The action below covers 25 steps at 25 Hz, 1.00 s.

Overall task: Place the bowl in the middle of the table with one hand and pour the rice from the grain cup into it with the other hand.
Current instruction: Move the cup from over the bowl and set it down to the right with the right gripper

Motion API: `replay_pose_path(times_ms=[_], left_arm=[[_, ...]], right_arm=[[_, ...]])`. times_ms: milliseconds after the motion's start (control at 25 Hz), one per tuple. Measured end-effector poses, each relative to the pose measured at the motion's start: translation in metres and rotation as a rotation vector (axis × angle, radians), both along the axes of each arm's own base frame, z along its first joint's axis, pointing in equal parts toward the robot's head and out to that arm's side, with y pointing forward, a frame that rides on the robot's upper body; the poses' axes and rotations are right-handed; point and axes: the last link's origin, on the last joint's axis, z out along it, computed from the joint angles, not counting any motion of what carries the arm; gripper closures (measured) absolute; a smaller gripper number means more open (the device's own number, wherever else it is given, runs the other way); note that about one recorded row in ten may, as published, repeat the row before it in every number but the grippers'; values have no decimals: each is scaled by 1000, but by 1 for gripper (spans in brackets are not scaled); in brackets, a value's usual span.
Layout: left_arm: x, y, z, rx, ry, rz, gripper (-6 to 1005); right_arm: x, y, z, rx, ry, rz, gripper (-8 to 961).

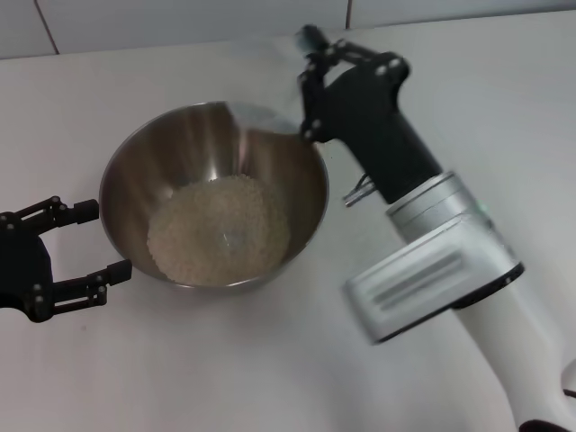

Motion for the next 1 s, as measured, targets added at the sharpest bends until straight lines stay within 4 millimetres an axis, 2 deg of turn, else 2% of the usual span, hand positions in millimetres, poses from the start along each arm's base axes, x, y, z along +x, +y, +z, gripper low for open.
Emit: replay_pose_path(times_ms=[200,360,480,560,760,1000], left_arm=[[2,2,0,1,0,-6,153],[3,3,-1,0,-2,-9,153],[3,3,-1,-2,-4,-9,153],[3,3,-1,-2,-5,-9,153],[4,4,-2,-5,-6,-10,153],[4,4,-2,-5,-6,-12,153]], right_arm=[[35,16,26,-112,393,-124,935],[67,32,42,-154,535,-201,935],[88,44,43,-177,542,-298,936],[100,53,37,-216,505,-387,936],[107,61,24,-286,441,-475,936],[108,64,12,-354,347,-504,936]])
